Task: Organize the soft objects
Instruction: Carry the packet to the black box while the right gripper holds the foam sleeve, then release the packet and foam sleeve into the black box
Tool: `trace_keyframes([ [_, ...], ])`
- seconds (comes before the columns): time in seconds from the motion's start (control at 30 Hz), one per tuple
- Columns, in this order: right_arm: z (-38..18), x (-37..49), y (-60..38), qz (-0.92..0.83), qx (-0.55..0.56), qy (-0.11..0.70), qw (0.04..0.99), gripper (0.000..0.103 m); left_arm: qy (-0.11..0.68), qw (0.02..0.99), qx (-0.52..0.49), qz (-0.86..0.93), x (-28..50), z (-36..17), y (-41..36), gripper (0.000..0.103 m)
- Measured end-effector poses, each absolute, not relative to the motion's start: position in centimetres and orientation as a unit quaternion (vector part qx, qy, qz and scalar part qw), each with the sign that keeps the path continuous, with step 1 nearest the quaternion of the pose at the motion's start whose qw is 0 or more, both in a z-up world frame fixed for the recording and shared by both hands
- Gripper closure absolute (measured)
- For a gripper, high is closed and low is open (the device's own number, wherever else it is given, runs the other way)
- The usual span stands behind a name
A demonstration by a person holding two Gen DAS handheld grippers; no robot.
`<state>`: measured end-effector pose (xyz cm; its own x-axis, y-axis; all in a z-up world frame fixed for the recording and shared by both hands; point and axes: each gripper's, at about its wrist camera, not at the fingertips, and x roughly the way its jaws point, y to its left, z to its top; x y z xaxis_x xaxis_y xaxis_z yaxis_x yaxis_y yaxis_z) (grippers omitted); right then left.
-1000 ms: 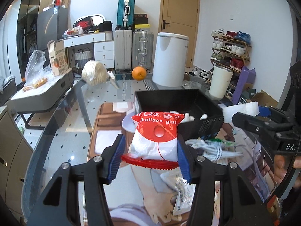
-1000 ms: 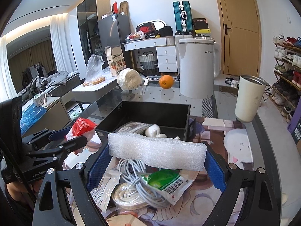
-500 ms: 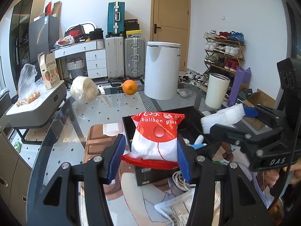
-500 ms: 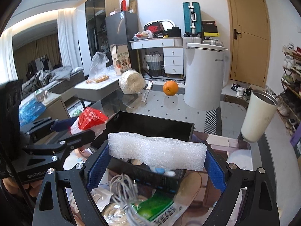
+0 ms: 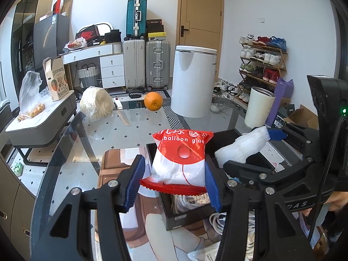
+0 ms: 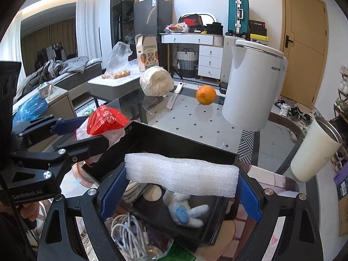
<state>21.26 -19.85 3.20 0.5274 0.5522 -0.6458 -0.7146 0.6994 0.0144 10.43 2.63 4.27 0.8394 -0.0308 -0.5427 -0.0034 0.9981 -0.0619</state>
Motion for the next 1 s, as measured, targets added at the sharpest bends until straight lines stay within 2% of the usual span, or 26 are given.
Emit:
trace_keyframes([
  [0.23,2.8,21.9,-18.8,0.377,-0.143,0.324,0.856,0.010,0.286,0.957,-0.037,-0.006,11.2,4.2,3.1,0.051],
  [0.47,2.5,22.1,-18.3,0.390,-0.150,0.325,0.848,0.003,0.289,0.956,-0.041,-0.008,11.7,3.9,3.3,0.051],
  [1.0,3.8,21.3,-21.9,0.354,-0.142,0.308,0.871,0.002,0.311,0.949,-0.026,-0.038,13.5,2.7,1.1,0.051],
])
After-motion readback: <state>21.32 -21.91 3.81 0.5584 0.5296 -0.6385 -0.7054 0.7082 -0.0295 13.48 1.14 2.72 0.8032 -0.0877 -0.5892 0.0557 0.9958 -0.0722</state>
